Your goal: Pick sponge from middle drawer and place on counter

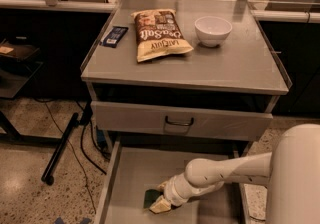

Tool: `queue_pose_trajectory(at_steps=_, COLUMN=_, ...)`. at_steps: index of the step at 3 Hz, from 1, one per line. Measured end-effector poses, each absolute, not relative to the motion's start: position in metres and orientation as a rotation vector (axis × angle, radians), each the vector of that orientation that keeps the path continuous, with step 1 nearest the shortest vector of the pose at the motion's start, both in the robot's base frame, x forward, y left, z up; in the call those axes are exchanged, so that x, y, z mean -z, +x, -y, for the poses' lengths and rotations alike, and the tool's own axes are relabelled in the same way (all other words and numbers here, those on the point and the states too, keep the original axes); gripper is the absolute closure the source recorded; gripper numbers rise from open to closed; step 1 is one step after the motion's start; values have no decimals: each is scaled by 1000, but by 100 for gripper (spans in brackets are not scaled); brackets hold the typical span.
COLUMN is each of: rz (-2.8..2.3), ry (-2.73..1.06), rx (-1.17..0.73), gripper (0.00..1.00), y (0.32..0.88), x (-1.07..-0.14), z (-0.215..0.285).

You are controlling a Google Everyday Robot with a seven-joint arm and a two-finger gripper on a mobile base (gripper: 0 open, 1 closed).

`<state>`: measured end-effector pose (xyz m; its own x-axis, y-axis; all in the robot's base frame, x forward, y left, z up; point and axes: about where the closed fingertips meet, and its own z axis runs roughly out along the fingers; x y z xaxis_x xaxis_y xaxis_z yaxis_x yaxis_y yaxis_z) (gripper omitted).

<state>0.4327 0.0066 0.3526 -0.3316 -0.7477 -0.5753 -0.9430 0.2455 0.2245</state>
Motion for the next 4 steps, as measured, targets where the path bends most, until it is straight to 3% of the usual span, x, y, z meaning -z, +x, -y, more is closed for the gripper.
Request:
queue_pose_trajectory(at_steps=1, rz=-2174, ry=-1555, rx=-774, gripper=90, y=433, x=-353, z=-7)
queue_pose_trajectory(at_steps=2, rz=-2174, ry=-1555, rx=-774, gripper=100, y=433, x=-353, z=-7)
queue_pose_trajectory(at_steps=4, rz=-2186, ry=-1494, rx=-826, gripper=100, y=434, x=-391, z=1)
